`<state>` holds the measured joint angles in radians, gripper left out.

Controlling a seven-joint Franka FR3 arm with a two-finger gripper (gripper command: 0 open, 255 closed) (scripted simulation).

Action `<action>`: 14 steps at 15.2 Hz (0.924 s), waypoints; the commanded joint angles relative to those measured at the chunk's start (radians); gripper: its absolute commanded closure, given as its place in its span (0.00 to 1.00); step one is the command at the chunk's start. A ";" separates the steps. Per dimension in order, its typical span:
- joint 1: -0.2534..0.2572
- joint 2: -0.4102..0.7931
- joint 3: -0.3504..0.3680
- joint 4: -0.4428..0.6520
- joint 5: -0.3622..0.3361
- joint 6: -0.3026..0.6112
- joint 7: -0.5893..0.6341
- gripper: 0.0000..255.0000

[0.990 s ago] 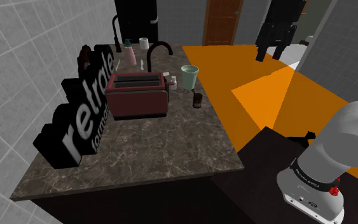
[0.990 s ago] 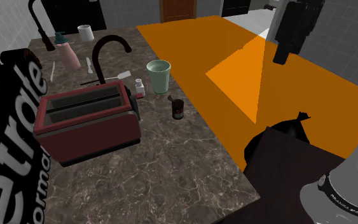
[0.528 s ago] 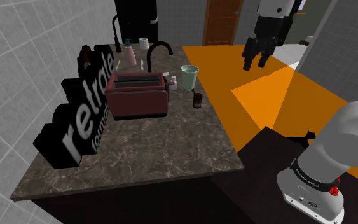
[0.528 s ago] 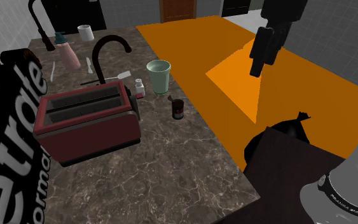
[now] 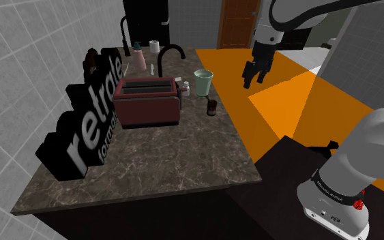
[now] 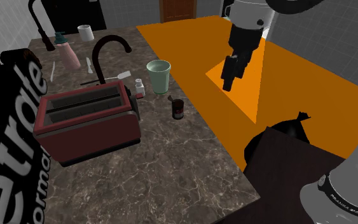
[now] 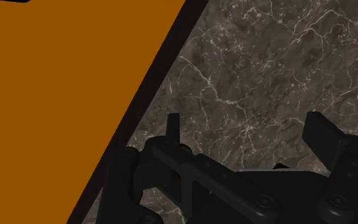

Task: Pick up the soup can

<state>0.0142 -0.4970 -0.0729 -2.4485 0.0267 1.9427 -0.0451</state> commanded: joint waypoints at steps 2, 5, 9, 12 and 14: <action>0.003 0.095 -0.011 0.004 -0.012 0.107 -0.043 0.00; 0.007 0.201 -0.021 0.024 -0.019 0.207 -0.083 0.00; 0.011 0.349 -0.032 0.071 -0.022 0.327 -0.137 0.00; 0.013 0.463 -0.037 0.121 -0.020 0.405 -0.176 0.00; 0.013 0.540 -0.037 0.162 -0.018 0.451 -0.202 0.00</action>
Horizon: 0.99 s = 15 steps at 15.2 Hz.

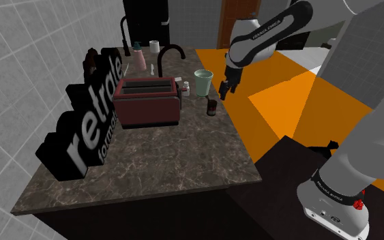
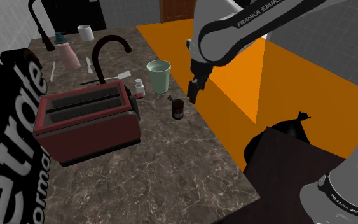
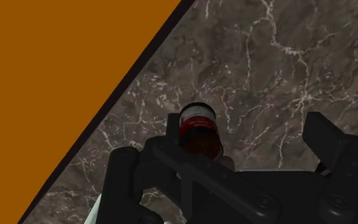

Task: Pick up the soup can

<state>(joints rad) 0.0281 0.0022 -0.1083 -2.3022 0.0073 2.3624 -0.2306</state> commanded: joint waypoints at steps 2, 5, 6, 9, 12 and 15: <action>-0.003 0.118 -0.001 0.062 0.005 0.073 -0.042 0.00; -0.008 0.234 0.003 0.141 0.008 0.124 -0.076 0.00; -0.010 0.272 0.005 0.170 0.009 0.139 -0.087 0.00; -0.012 0.322 0.008 0.201 0.010 0.164 -0.099 0.00; -0.014 0.352 0.011 0.197 0.015 0.198 -0.101 0.00; -0.017 0.389 0.014 0.195 0.020 0.237 -0.104 0.00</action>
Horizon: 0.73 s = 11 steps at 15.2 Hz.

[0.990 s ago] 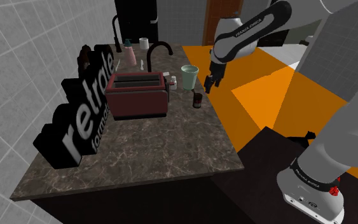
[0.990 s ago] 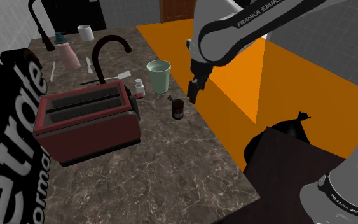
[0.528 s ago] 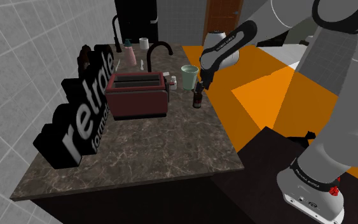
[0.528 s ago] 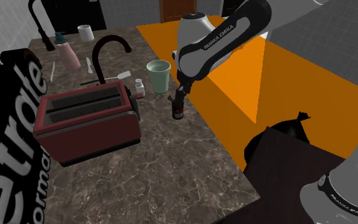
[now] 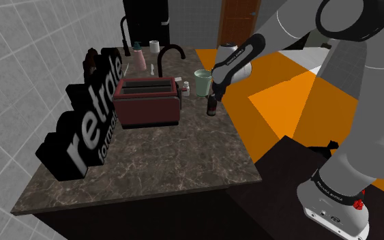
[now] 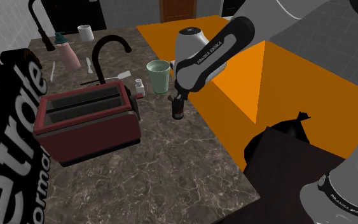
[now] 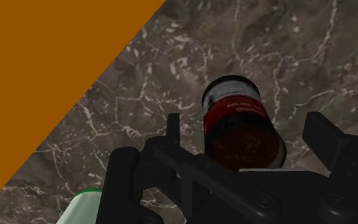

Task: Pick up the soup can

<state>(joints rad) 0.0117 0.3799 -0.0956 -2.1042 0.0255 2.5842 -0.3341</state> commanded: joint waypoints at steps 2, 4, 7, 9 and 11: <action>0.000 0.012 0.001 -0.003 0.002 0.015 -0.001 0.00; -0.001 0.013 0.001 0.000 0.002 0.013 -0.001 1.00; -0.001 0.013 0.001 -0.001 0.002 0.014 -0.001 1.00; -0.001 0.013 0.001 0.000 0.002 0.013 -0.001 1.00; -0.001 0.013 0.001 0.000 0.002 0.013 -0.001 1.00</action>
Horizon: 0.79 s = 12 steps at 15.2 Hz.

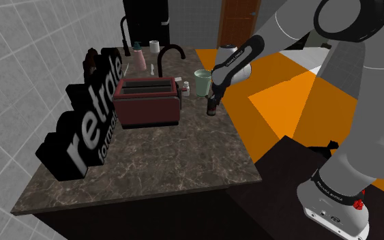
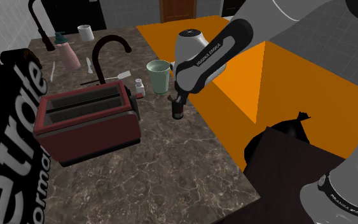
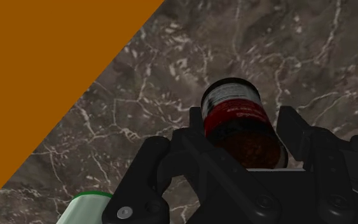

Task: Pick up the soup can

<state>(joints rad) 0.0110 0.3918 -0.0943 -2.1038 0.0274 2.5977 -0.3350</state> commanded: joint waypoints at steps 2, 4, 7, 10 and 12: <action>0.001 -0.011 -0.001 -0.003 -0.002 -0.009 0.001 1.00; 0.003 -0.032 -0.003 -0.002 -0.005 -0.031 0.003 1.00; 0.004 -0.062 -0.005 0.002 -0.009 -0.064 0.005 1.00; 0.006 -0.090 -0.007 0.007 -0.013 -0.098 0.007 1.00; 0.007 -0.109 -0.009 0.011 -0.016 -0.121 0.009 1.00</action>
<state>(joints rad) 0.0180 0.2897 -0.1024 -2.0983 0.0126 2.4891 -0.3264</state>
